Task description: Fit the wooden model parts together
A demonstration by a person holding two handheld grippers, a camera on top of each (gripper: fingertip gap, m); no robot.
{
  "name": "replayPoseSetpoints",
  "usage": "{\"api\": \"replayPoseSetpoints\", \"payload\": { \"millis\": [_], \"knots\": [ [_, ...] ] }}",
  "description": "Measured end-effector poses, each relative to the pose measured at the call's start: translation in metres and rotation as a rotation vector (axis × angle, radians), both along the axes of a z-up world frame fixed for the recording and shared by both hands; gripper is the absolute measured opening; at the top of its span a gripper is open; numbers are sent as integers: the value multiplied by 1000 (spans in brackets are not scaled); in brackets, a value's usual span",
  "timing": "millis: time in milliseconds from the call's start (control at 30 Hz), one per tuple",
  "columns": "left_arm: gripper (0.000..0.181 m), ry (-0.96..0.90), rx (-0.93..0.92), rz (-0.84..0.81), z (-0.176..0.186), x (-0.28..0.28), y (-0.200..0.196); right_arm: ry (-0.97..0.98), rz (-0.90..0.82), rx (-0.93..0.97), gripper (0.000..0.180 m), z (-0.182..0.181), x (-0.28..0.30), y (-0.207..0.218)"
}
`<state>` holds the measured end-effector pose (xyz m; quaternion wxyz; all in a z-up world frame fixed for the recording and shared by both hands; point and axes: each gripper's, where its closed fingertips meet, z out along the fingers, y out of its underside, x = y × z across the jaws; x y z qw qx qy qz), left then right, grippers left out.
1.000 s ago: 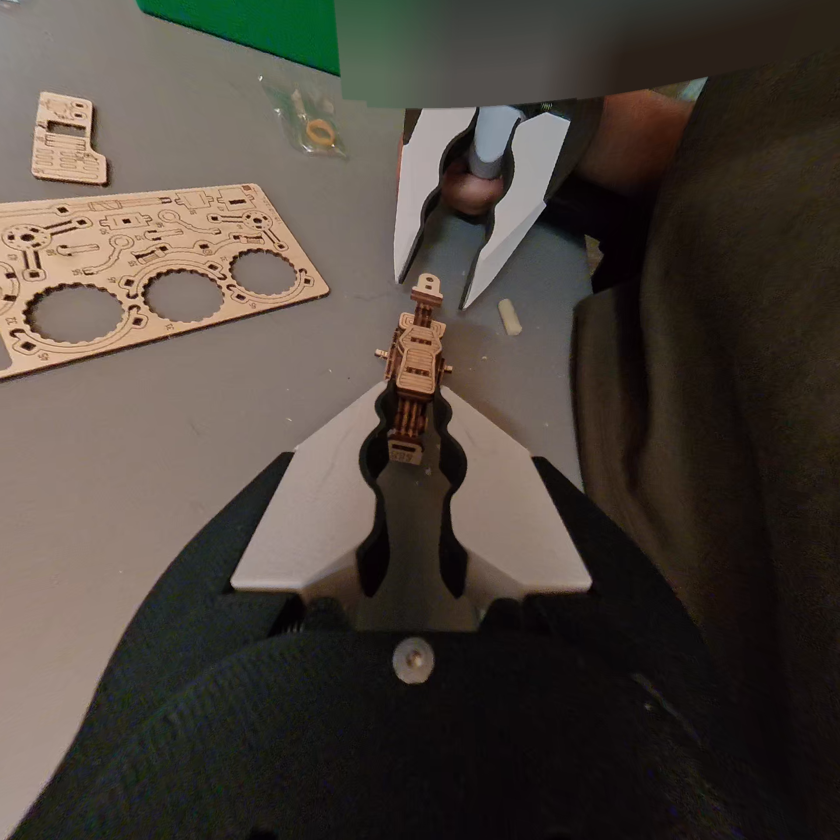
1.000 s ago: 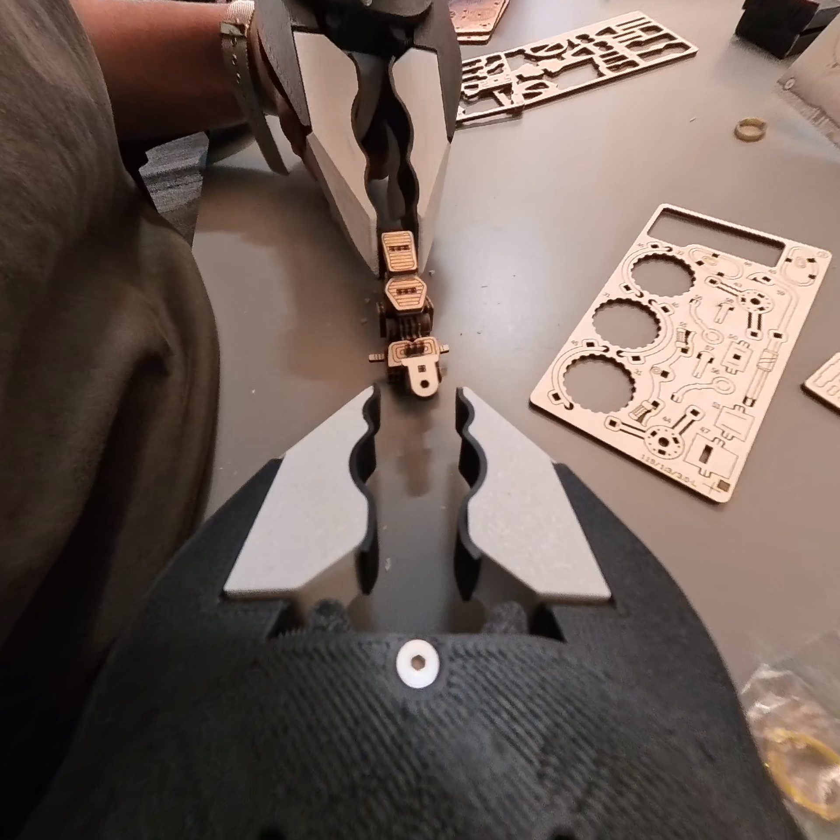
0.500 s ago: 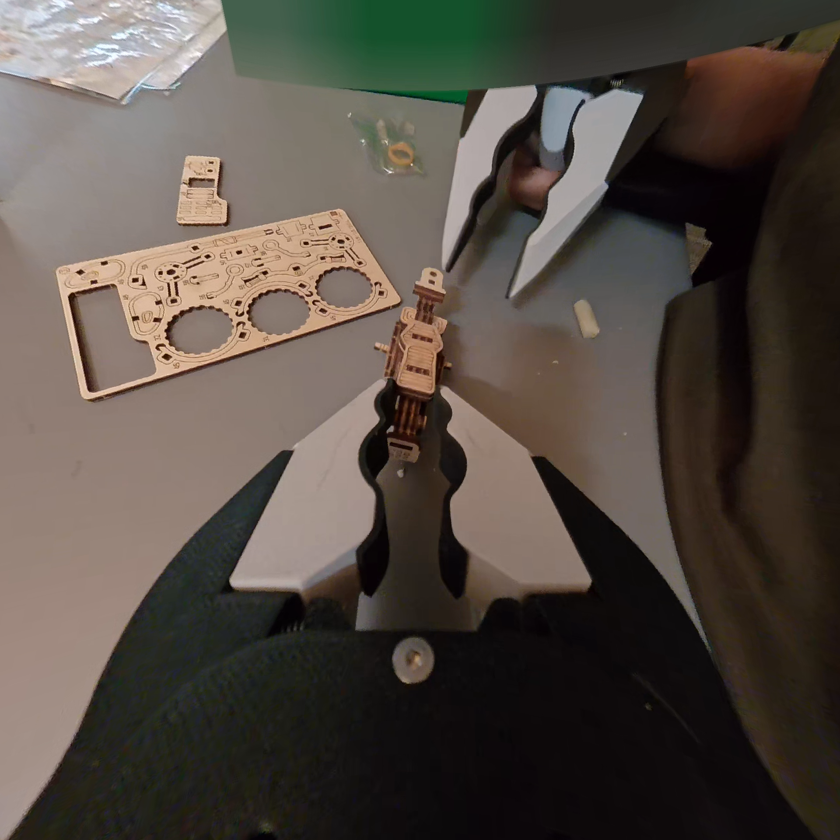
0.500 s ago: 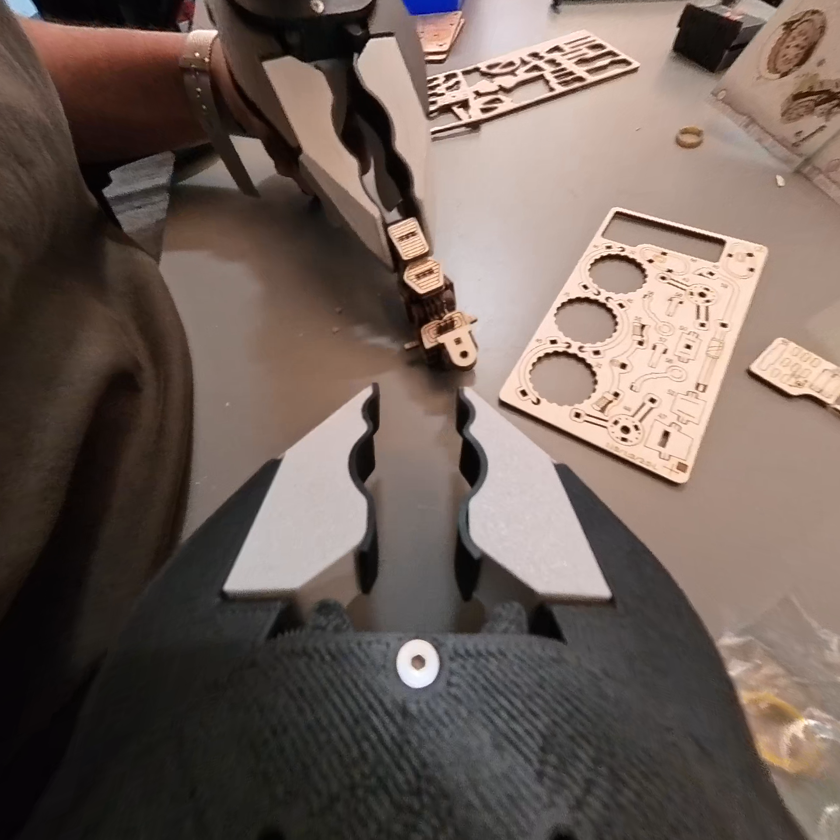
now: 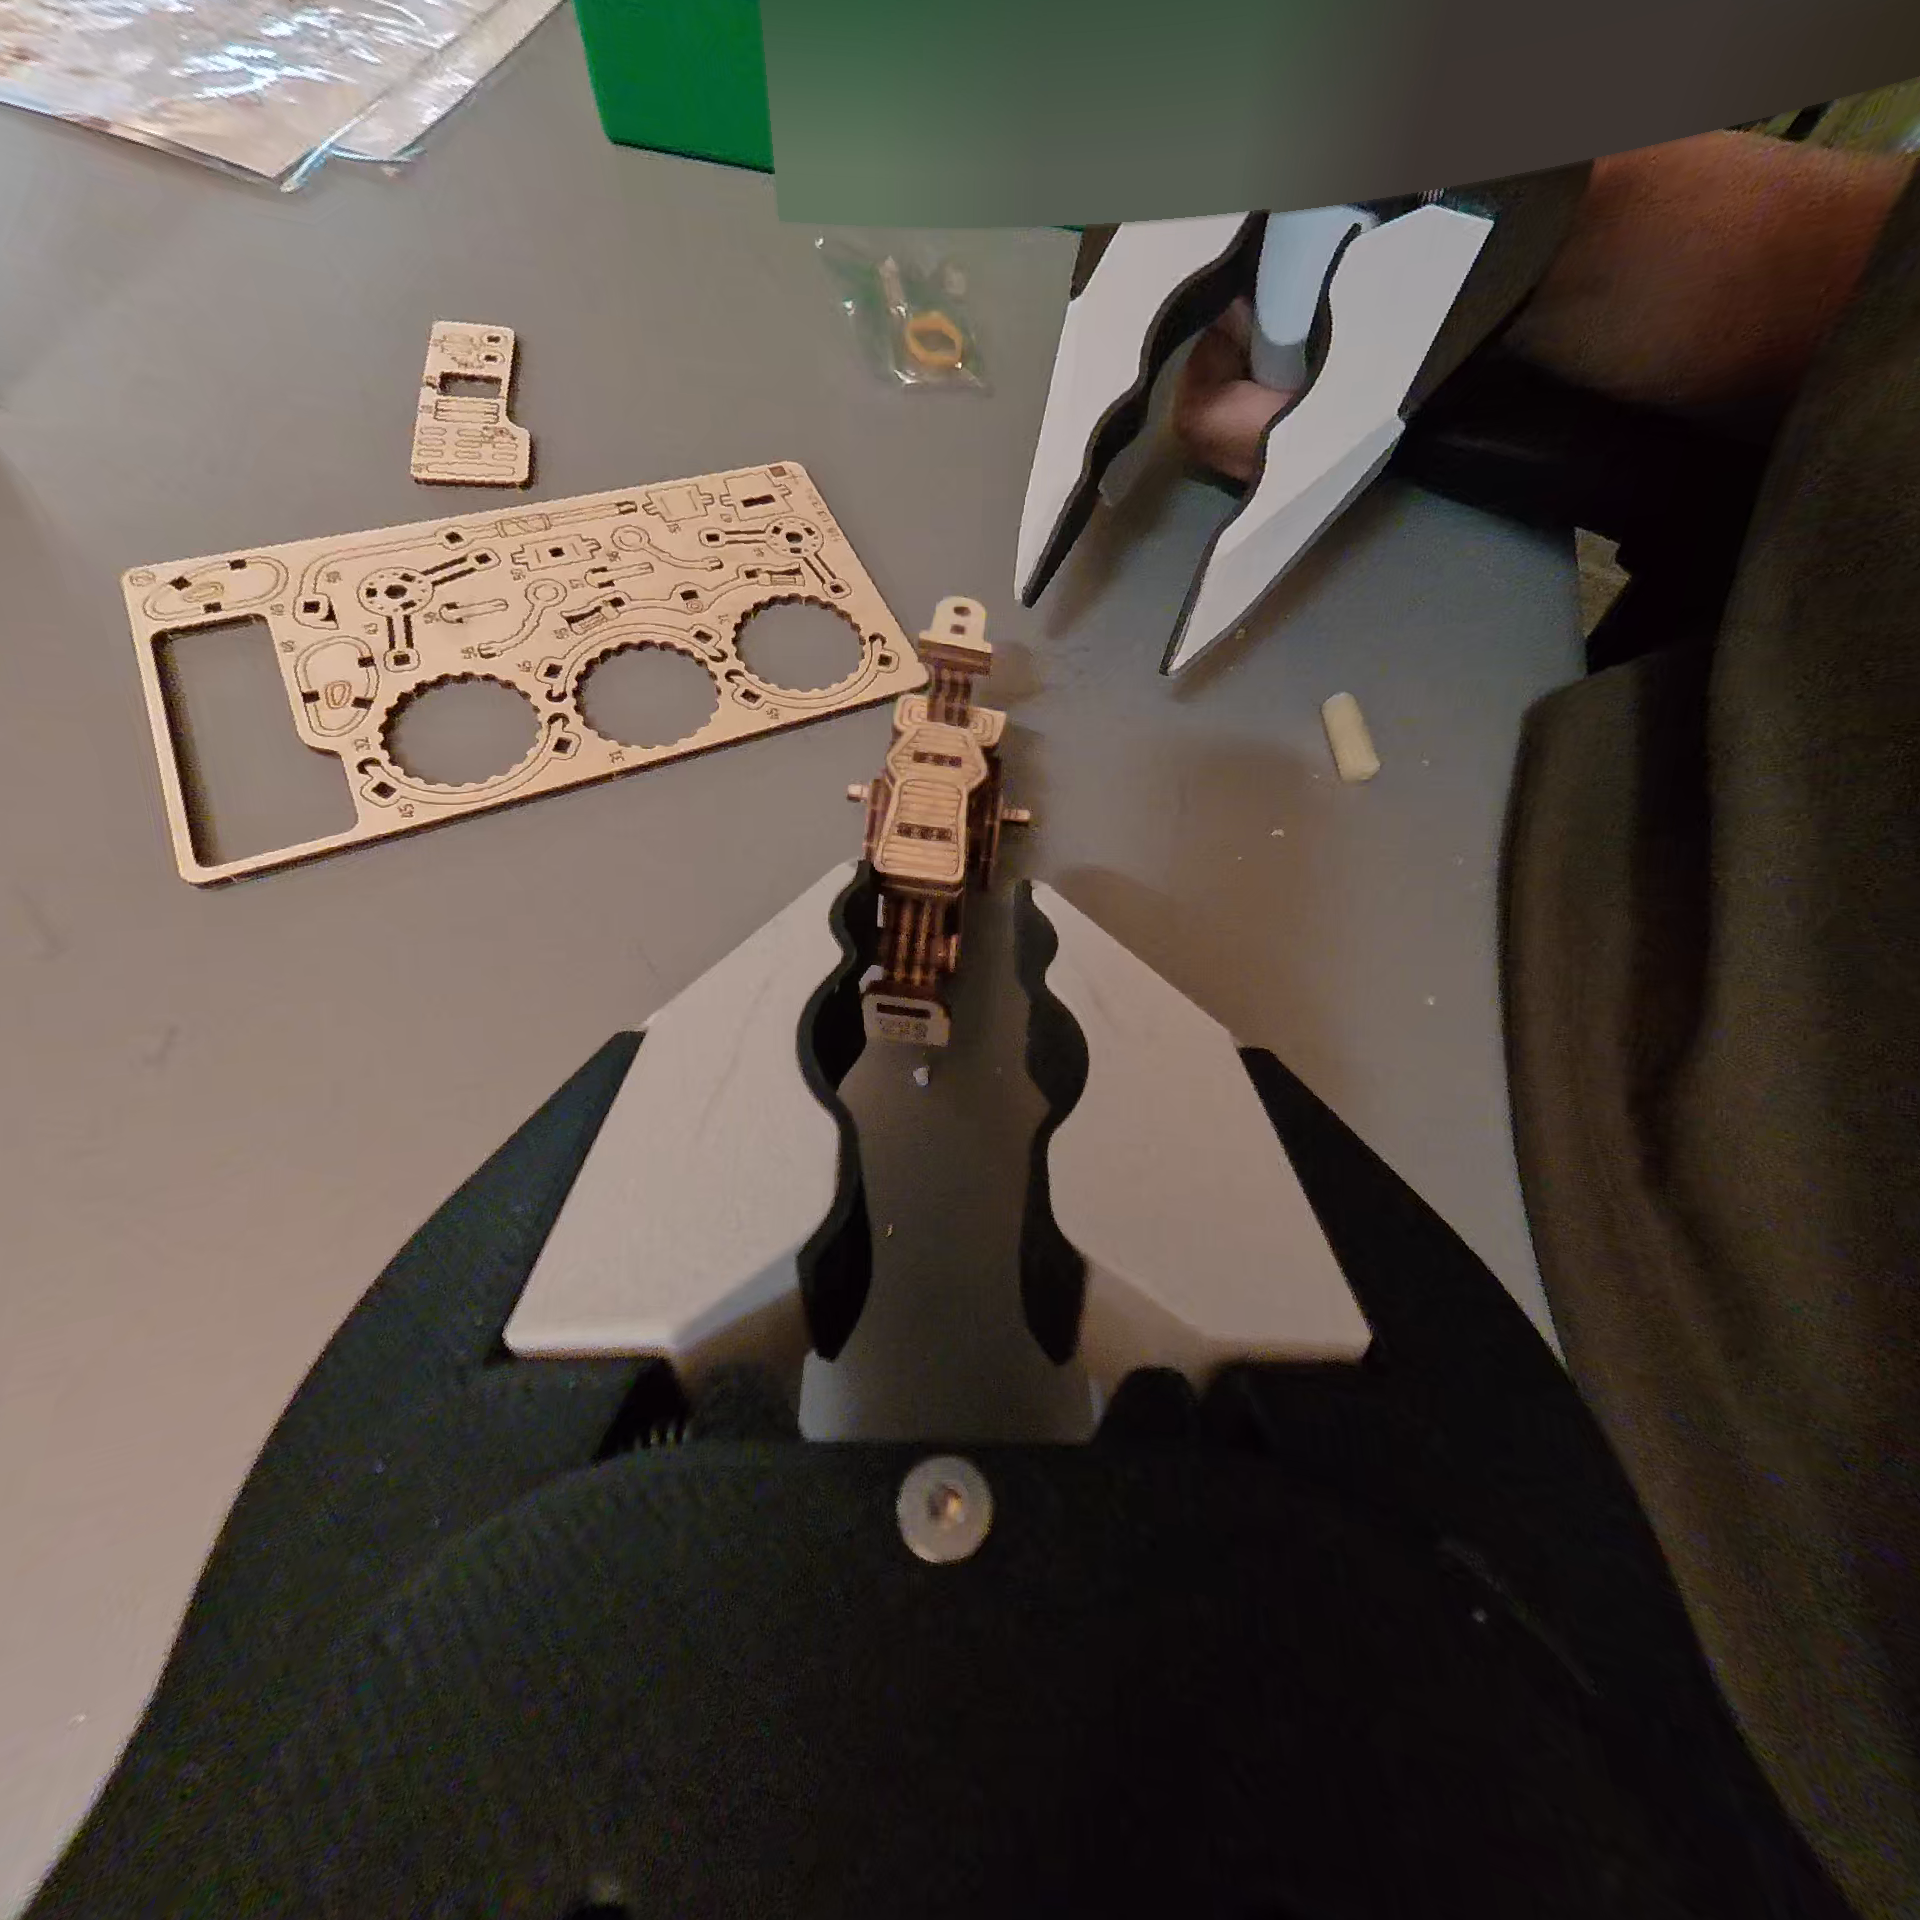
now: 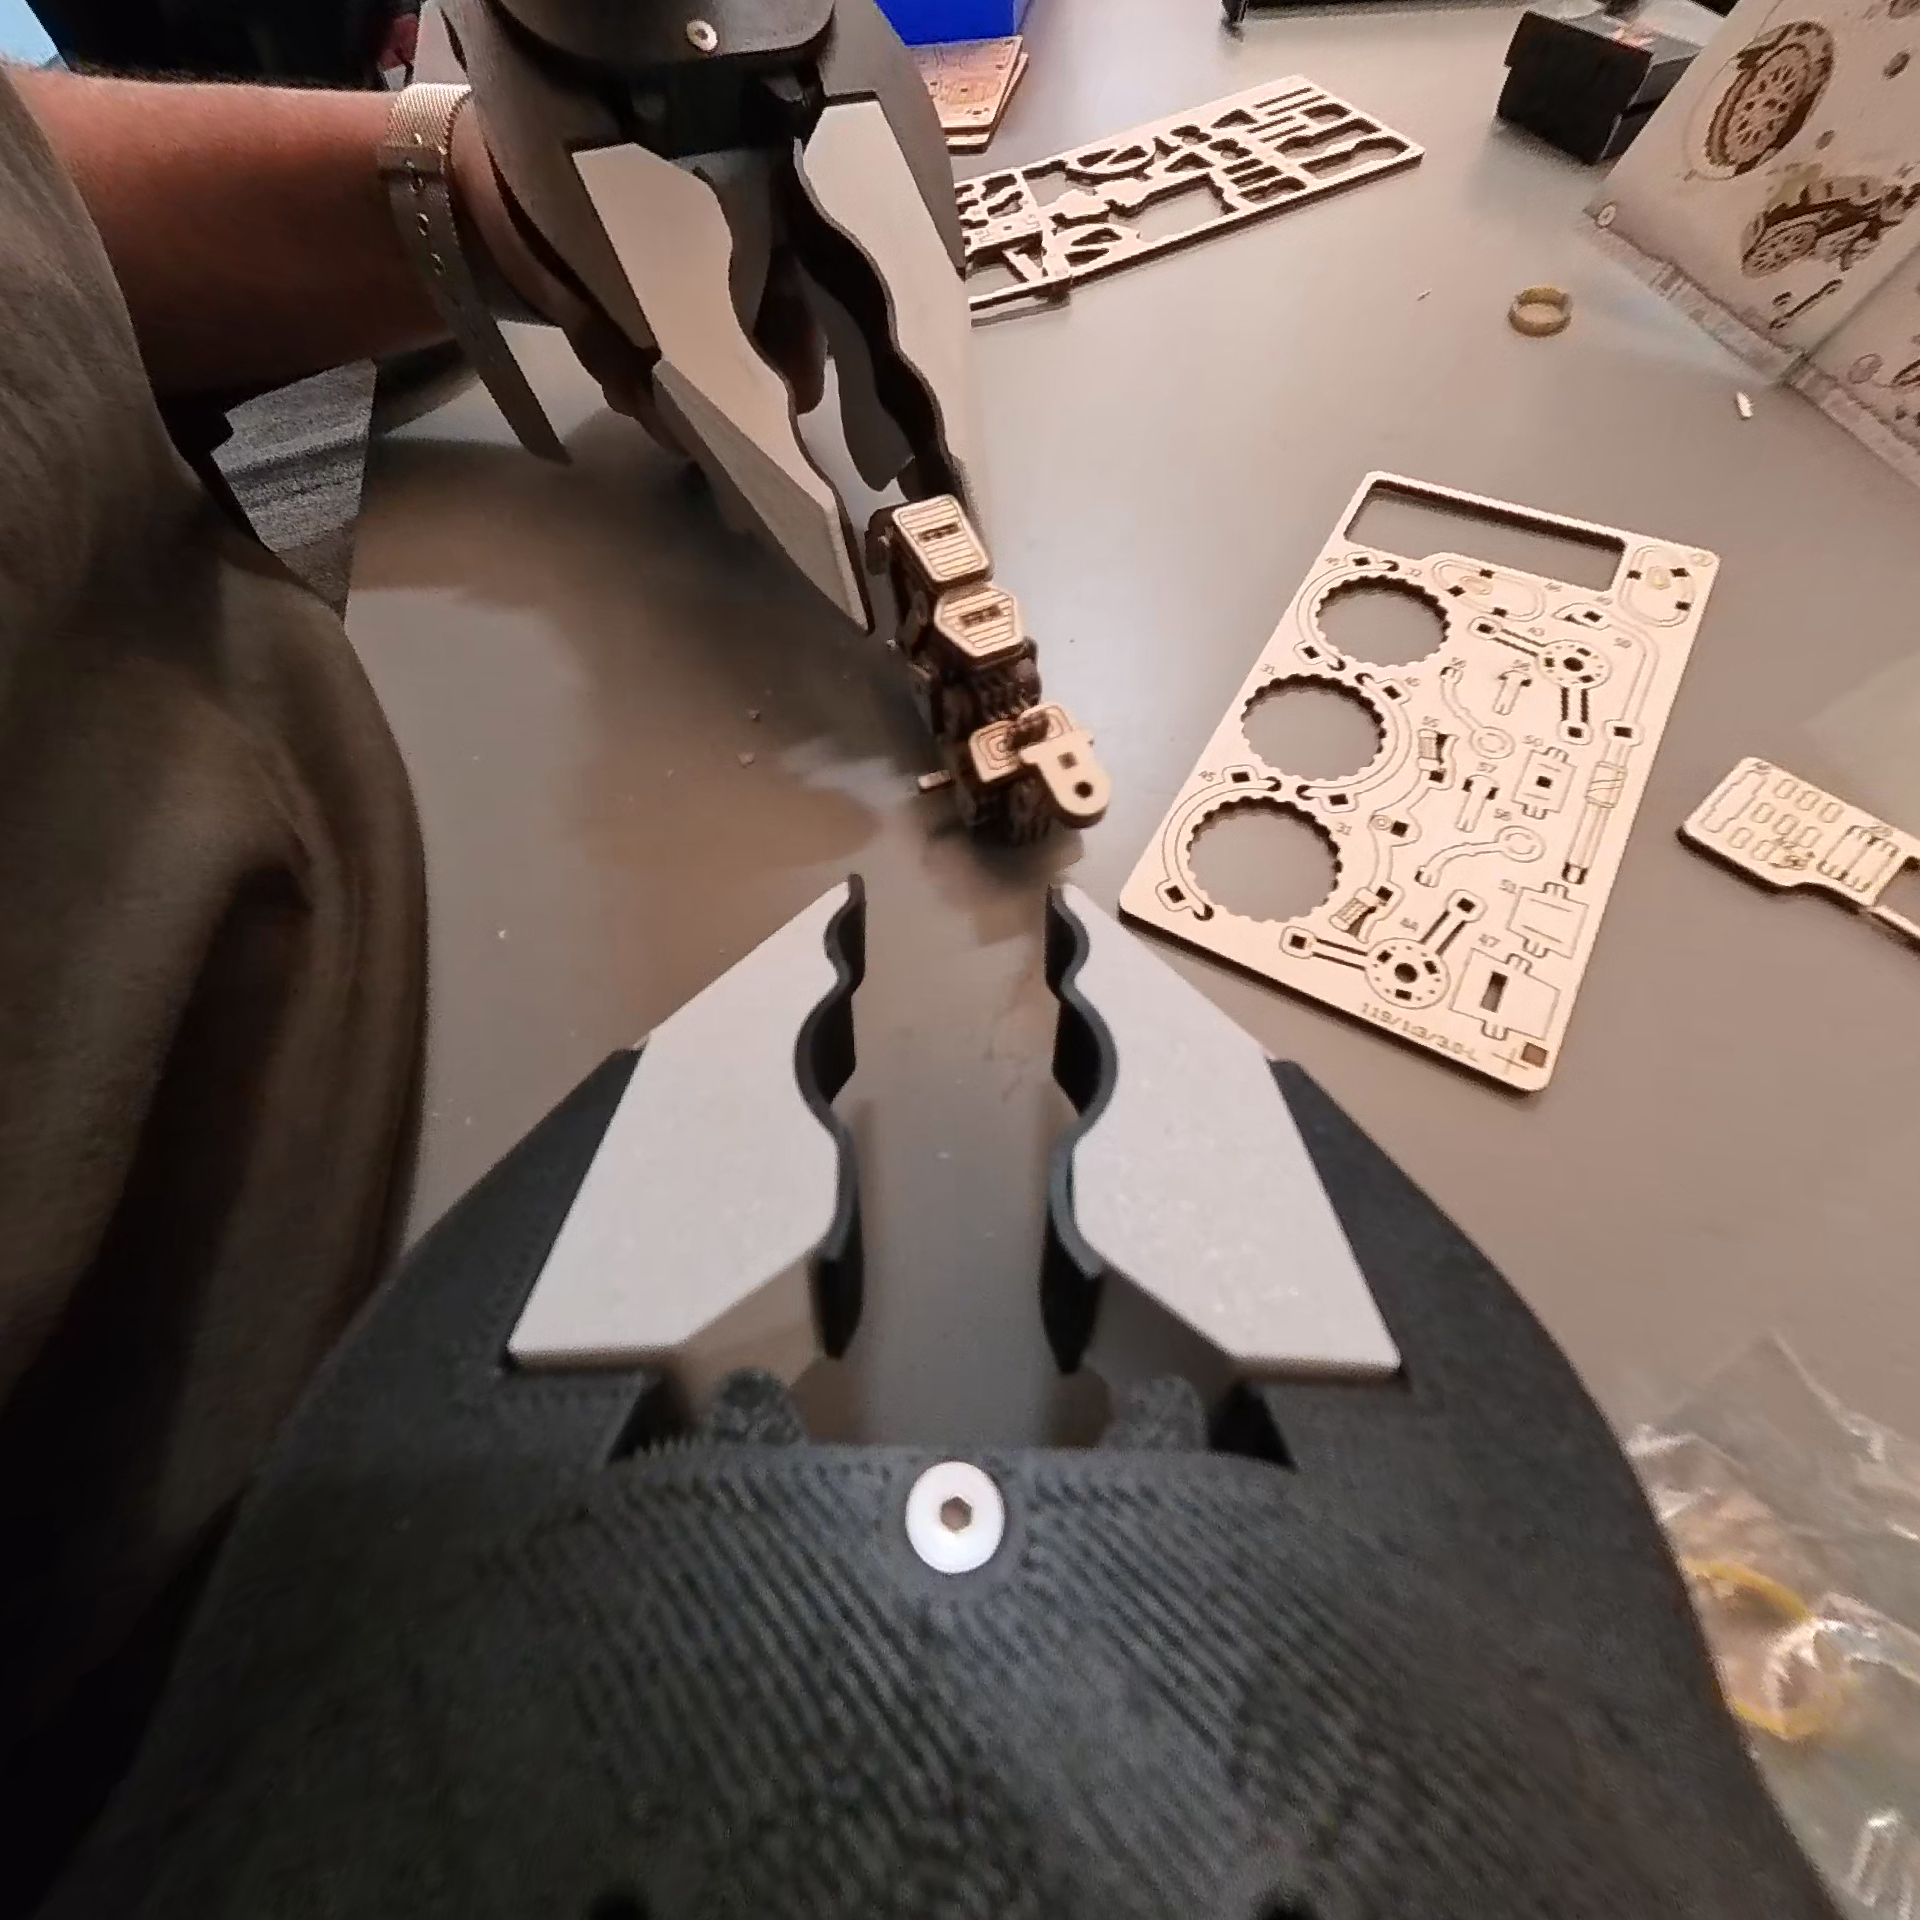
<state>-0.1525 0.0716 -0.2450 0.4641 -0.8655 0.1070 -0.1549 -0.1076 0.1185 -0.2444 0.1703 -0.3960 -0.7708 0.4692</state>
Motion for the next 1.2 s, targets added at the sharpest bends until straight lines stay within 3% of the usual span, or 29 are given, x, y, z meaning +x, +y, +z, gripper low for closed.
{"api": "replayPoseSetpoints", "payload": {
  "millis": [367, 667, 1200],
  "knots": [
    [18, 25, 7, -40, 0, 6, -2, 0, -2, 2, 33, 0, 0, 0],
    [38, 22, -31, 3, -6, 0, 0, -1, -2, 3, 33, 0, 0, 0],
    [37, 16, -28, 7, -5, -1, 0, -1, -2, 2, 33, 0, 0, 1]
  ]
}}
